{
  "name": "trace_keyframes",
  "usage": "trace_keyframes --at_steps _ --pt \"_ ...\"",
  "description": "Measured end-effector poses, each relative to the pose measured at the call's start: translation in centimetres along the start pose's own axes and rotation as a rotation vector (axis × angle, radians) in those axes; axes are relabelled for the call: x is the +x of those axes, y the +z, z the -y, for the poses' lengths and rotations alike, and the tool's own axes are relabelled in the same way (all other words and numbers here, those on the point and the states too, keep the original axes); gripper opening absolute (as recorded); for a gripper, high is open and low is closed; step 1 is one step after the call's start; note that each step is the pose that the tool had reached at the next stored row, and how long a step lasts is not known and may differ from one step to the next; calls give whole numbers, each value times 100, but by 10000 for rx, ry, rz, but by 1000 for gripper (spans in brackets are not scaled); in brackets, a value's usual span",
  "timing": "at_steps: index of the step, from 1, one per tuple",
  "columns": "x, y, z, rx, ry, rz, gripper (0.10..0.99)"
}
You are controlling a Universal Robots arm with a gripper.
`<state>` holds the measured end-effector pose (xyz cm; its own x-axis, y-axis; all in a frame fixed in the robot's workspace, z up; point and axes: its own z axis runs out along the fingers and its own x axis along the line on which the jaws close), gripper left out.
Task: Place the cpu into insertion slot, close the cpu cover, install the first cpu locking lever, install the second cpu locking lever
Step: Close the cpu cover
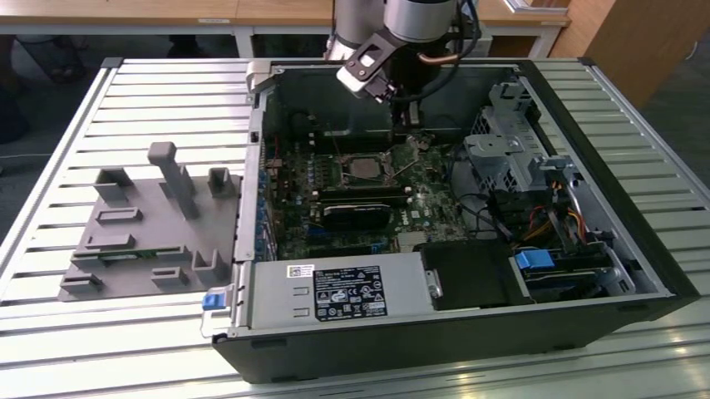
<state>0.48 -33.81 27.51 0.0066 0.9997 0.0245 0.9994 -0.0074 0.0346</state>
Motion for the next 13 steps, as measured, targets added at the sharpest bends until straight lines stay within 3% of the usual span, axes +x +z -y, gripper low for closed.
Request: trace_keyframes --at_steps 6,13 --pt "119 30 -77 0 0 2 106" --pt "132 64 -163 5 -139 -2 106"
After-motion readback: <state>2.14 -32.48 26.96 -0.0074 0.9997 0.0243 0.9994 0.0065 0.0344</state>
